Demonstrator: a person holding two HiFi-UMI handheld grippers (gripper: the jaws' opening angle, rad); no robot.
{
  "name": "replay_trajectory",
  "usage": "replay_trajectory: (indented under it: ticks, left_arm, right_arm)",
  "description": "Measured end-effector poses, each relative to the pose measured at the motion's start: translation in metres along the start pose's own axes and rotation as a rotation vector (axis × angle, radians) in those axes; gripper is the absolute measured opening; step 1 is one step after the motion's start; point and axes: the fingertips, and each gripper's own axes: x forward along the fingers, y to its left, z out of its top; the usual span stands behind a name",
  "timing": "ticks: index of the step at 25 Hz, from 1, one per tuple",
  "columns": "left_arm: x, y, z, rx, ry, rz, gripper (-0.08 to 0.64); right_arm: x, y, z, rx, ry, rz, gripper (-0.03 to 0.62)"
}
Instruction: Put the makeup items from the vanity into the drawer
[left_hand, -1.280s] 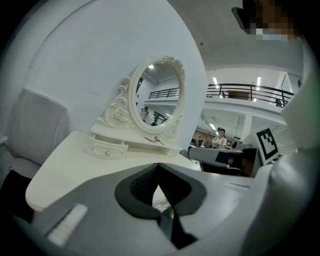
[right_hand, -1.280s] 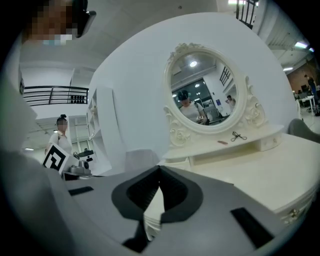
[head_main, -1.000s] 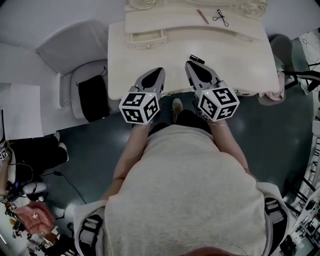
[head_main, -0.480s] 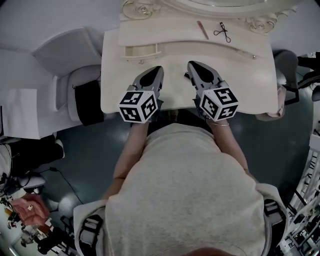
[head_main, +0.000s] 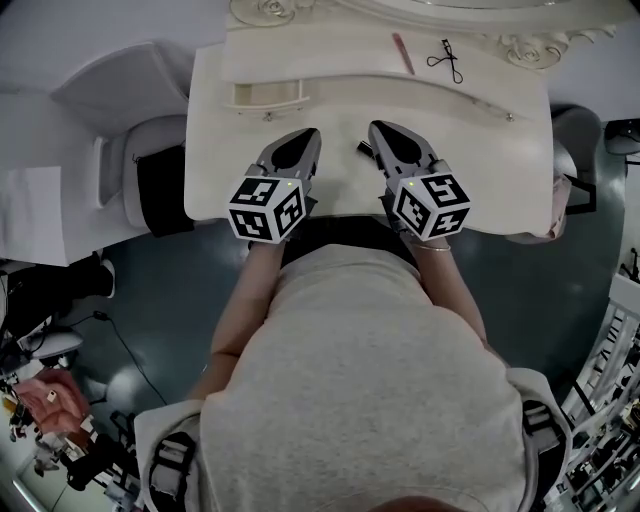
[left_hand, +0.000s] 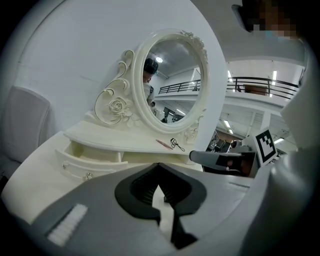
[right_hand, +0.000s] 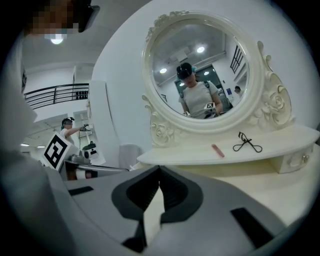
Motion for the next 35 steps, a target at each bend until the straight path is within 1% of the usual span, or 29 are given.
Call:
replay_trajectory:
  ticks: [3,5,9,17,19,24,28,32,35]
  left_arm:
    - [0.002,0.001,-0.003,0.005,0.031,0.006,0.009]
    - [0.004,0.000,-0.005,0.008,0.050,-0.004,0.009]
    - [0.010,-0.008,-0.005,0.025,0.062,-0.045,0.009]
    - [0.026,-0.009,-0.013,0.016,0.123,-0.126,0.009]
    - [0.028,-0.008,-0.012,0.015,0.135,-0.146,0.009]
    - [0.032,-0.008,-0.016,0.024,0.179,-0.188,0.009]
    - [0.038,-0.006,-0.022,0.023,0.214,-0.207,0.009]
    - [0.046,-0.009,-0.027,0.013,0.231,-0.231,0.009]
    - [0.051,-0.012,-0.032,0.016,0.247,-0.253,0.009]
  right_arm:
    - [-0.001,-0.006,-0.004,0.007,0.010,-0.017,0.009]
    - [-0.002,-0.011,-0.006,0.013,0.012,-0.040,0.009]
    - [-0.008,-0.024,-0.013,0.022,0.021,-0.111,0.009]
    - [-0.018,-0.041,-0.021,0.055,0.032,-0.202,0.009]
    - [-0.017,-0.041,-0.025,0.049,0.051,-0.207,0.011]
    - [-0.013,-0.037,-0.030,-0.010,0.103,-0.183,0.011]
    - [-0.012,-0.041,-0.038,-0.033,0.160,-0.201,0.011]
    - [-0.012,-0.042,-0.053,-0.047,0.220,-0.198,0.011]
    - [-0.014,-0.045,-0.066,-0.055,0.257,-0.212,0.011]
